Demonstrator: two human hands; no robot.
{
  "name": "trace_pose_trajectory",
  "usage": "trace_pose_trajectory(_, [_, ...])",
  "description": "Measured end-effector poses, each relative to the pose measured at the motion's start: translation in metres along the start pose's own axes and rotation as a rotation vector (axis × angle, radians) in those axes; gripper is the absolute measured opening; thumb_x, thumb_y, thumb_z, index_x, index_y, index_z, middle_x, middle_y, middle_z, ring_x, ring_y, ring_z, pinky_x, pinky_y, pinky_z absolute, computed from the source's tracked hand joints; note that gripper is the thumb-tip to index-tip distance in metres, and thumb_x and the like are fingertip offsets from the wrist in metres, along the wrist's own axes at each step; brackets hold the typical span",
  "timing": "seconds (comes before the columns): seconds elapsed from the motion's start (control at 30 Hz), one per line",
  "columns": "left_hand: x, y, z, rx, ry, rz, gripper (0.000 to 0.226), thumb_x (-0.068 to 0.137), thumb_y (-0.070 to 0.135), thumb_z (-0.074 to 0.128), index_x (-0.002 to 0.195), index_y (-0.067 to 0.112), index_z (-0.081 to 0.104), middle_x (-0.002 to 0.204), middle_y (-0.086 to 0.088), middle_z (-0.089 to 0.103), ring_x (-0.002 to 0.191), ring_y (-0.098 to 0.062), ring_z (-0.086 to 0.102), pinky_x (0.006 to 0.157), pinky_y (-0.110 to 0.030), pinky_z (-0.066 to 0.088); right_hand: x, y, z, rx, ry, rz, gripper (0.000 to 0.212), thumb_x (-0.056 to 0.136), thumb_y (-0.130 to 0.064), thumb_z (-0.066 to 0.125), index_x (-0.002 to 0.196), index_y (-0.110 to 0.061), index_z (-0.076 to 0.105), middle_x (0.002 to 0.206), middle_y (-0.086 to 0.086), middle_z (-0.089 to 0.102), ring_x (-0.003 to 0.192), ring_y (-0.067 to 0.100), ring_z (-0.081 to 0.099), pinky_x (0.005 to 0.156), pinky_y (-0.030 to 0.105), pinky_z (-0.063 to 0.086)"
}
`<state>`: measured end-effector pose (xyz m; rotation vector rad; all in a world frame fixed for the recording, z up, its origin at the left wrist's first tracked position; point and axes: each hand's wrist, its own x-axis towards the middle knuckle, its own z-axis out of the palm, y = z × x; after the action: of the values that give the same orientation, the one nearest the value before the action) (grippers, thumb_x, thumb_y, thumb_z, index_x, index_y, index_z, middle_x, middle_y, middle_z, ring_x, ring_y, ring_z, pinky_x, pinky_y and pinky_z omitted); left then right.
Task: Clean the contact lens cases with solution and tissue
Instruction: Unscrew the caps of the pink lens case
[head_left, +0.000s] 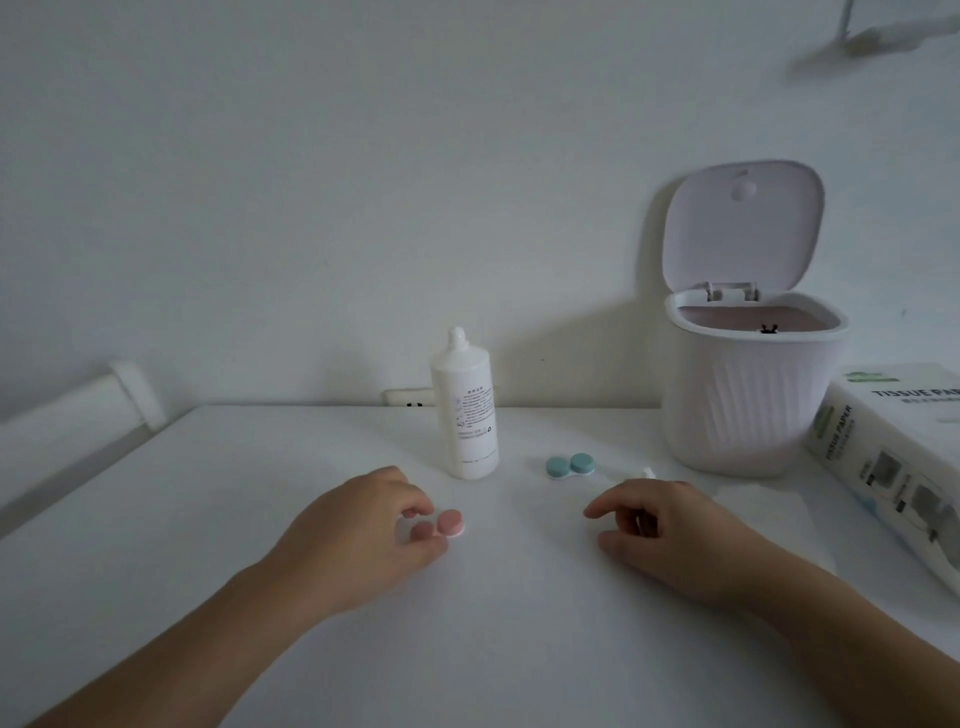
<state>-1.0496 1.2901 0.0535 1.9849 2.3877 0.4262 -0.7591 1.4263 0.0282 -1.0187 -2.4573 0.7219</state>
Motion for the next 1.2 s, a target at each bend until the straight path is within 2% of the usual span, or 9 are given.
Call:
trace_pose_trajectory(0.2, [0.004, 0.002, 0.007, 0.056, -0.013, 0.009, 0.022, 0.083, 0.053, 0.063, 0.081, 0.031, 0.064, 0.092, 0.014, 0.052, 0.08, 0.001, 0.052, 0.064, -0.021, 0.042, -0.003, -0.002, -0.001, -0.006, 0.011, -0.015, 0.014, 0.089, -0.033, 0.071, 0.1, -0.041, 0.07, 0.079, -0.011, 0.059, 0.067, -0.007, 0.051, 0.067, 0.008, 0.041])
trace_pose_trajectory(0.33, [0.008, 0.003, 0.009, -0.01, -0.058, -0.022, 0.013, 0.086, 0.046, 0.064, 0.09, 0.034, 0.067, 0.095, 0.015, 0.056, 0.086, -0.001, 0.057, 0.08, -0.032, 0.053, -0.003, -0.001, 0.0, 0.034, 0.02, -0.012, 0.014, 0.087, -0.031, 0.072, 0.095, -0.041, 0.07, 0.077, -0.009, 0.058, 0.064, -0.003, 0.05, 0.065, 0.011, 0.041])
trace_pose_trajectory(0.43, [0.01, 0.009, 0.009, -0.122, -0.089, -0.078, 0.02, 0.074, 0.053, 0.067, 0.086, 0.039, 0.064, 0.09, 0.021, 0.064, 0.084, 0.0, 0.061, 0.082, -0.038, 0.054, -0.003, 0.0, 0.0, 0.048, 0.017, -0.009, 0.013, 0.087, -0.032, 0.072, 0.096, -0.041, 0.071, 0.077, -0.011, 0.058, 0.064, -0.003, 0.051, 0.065, 0.01, 0.041])
trace_pose_trajectory(0.57, [0.017, 0.035, 0.013, -0.215, -0.046, 0.034, 0.026, 0.073, 0.058, 0.075, 0.09, 0.044, 0.062, 0.09, 0.042, 0.058, 0.065, 0.012, 0.055, 0.052, -0.018, 0.035, -0.004, -0.002, -0.002, 0.084, 0.036, -0.022, 0.015, 0.086, -0.035, 0.074, 0.097, -0.043, 0.07, 0.08, -0.017, 0.059, 0.063, -0.002, 0.05, 0.065, 0.01, 0.042])
trace_pose_trajectory(0.6, [0.021, 0.043, 0.015, -0.256, -0.042, 0.091, 0.024, 0.074, 0.056, 0.076, 0.089, 0.043, 0.063, 0.088, 0.043, 0.057, 0.063, 0.012, 0.054, 0.05, -0.015, 0.032, -0.004, -0.003, -0.003, 0.102, 0.042, -0.03, 0.016, 0.085, -0.037, 0.075, 0.099, -0.044, 0.07, 0.081, -0.019, 0.059, 0.062, -0.002, 0.049, 0.064, 0.01, 0.042])
trace_pose_trajectory(0.73, [0.039, 0.067, 0.026, -0.377, -0.058, 0.323, 0.019, 0.077, 0.047, 0.08, 0.085, 0.036, 0.068, 0.088, 0.036, 0.057, 0.071, 0.013, 0.053, 0.06, -0.011, 0.037, -0.005, -0.004, -0.005, 0.153, 0.055, -0.04, 0.028, 0.076, -0.049, 0.078, 0.102, -0.043, 0.069, 0.075, -0.021, 0.06, 0.057, -0.001, 0.049, 0.058, 0.011, 0.041])
trace_pose_trajectory(0.83, [0.048, 0.078, 0.037, -0.415, -0.073, 0.42, 0.017, 0.077, 0.039, 0.083, 0.088, 0.033, 0.071, 0.089, 0.038, 0.056, 0.072, 0.016, 0.052, 0.066, -0.006, 0.037, -0.004, -0.002, -0.004, 0.128, 0.055, -0.036, 0.023, 0.073, -0.054, 0.077, 0.093, -0.046, 0.069, 0.075, -0.021, 0.06, 0.059, -0.001, 0.05, 0.056, 0.011, 0.039])
trace_pose_trajectory(1.0, [0.05, 0.076, 0.055, -0.457, -0.088, 0.459, 0.025, 0.074, 0.04, 0.086, 0.094, 0.03, 0.075, 0.089, 0.03, 0.061, 0.083, 0.015, 0.055, 0.068, -0.006, 0.037, -0.002, 0.001, 0.001, -0.006, 0.044, -0.041, 0.028, 0.071, -0.06, 0.063, 0.088, -0.039, 0.071, 0.08, -0.017, 0.063, 0.064, 0.003, 0.056, 0.056, 0.015, 0.042])
trace_pose_trajectory(1.2, [0.052, 0.07, 0.061, -0.504, -0.115, 0.416, 0.03, 0.072, 0.045, 0.087, 0.097, 0.035, 0.076, 0.095, 0.022, 0.064, 0.095, 0.007, 0.06, 0.073, -0.008, 0.039, -0.003, 0.0, 0.003, -0.038, 0.039, -0.033, 0.018, 0.073, -0.051, 0.071, 0.083, -0.035, 0.071, 0.079, -0.016, 0.063, 0.063, 0.003, 0.057, 0.055, 0.016, 0.044])
